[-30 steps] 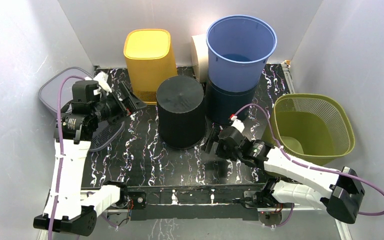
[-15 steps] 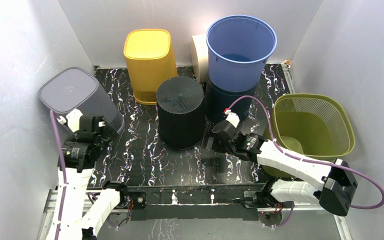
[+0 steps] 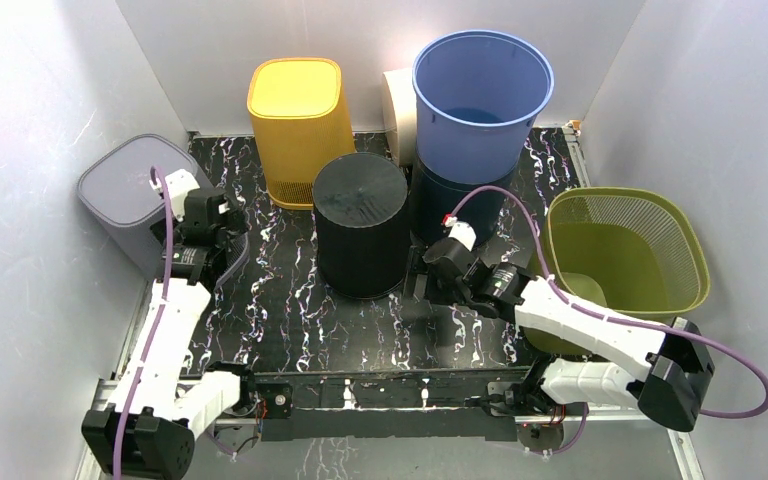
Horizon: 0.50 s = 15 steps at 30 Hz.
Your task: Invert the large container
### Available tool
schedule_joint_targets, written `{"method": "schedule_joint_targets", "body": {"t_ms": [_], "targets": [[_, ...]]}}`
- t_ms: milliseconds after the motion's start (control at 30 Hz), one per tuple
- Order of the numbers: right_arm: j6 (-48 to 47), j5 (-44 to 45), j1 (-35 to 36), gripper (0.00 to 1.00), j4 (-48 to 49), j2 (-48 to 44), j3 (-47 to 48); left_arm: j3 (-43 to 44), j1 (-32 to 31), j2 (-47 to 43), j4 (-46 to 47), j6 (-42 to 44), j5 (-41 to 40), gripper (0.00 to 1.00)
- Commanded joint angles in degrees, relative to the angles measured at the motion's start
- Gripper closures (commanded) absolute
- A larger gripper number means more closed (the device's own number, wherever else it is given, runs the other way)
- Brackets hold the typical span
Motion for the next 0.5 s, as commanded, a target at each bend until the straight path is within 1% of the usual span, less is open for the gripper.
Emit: {"method": "schedule_joint_targets", "body": {"t_ms": [0, 100, 167, 233, 267, 333, 400, 467], "targets": [[-1.5, 2.0, -0.3, 0.02, -1.1, -3.7, 2.4, 4.5, 0.8, -0.8, 2.3, 2.6, -11.0, 0.02], [-1.4, 1.6, -0.4, 0.02, 0.0, -4.8, 1.1, 7.2, 0.8, -1.6, -2.7, 0.0, -21.6, 0.02], [-1.3, 0.5, -0.5, 0.02, 0.8, -4.5, 0.5, 7.4, 0.8, -2.5, -3.6, -0.2, -27.6, 0.02], [-1.8, -1.0, -0.6, 0.02, 1.5, -3.3, 0.5, 7.4, 0.8, -2.4, -6.0, -2.4, -34.1, 0.02], [-2.0, -1.6, -0.7, 0.02, 1.7, -2.4, 0.8, 7.7, 0.8, -2.1, -7.5, -3.8, -36.5, 0.02], [-2.9, -2.1, -0.7, 0.02, 1.7, -0.7, 1.8, 8.9, 0.8, -1.9, -11.7, -7.6, -38.0, 0.02], [-4.6, -2.5, -0.7, 0.02, 1.6, 1.0, 3.1, 9.6, 0.8, -2.2, -12.6, -8.0, -40.4, 0.02], [-5.5, -2.5, -0.8, 0.02, 1.2, 2.7, 4.3, 11.1, 0.8, -1.9, -14.1, -8.3, -44.5, 0.02]]}}
